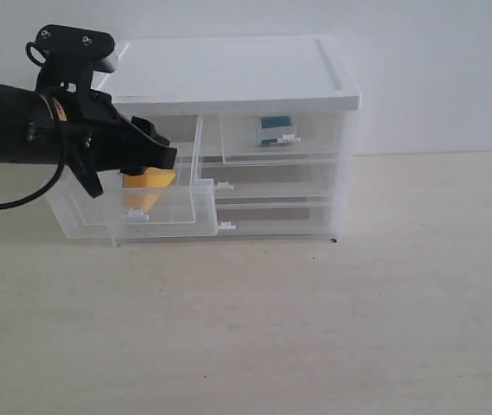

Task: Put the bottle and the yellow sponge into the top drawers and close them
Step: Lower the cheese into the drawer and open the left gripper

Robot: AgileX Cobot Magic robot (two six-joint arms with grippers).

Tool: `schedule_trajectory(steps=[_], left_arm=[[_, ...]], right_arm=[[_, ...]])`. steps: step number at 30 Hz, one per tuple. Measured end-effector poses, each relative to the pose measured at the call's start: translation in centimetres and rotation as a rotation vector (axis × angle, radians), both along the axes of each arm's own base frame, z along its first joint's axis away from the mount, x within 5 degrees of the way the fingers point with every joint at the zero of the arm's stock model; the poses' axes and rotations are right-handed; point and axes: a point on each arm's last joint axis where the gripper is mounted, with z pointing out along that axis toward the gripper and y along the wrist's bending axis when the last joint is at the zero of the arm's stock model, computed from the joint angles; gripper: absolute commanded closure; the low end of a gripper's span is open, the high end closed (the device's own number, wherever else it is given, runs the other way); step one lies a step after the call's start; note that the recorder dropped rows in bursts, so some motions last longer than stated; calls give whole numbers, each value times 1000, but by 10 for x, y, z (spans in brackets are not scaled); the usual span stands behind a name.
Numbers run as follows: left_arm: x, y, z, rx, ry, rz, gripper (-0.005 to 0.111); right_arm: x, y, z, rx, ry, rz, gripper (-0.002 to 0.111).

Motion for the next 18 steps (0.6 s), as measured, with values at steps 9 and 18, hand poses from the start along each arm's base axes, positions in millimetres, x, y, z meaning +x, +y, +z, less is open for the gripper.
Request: schedule_trajectory(steps=[9,18], left_arm=[[-41,20,45,125,26,-61,103],[-77,34,36,243,376,-98,103]], right_arm=[[0,0,0,0,0,0,108],[0,0,0,0,0,0,108]])
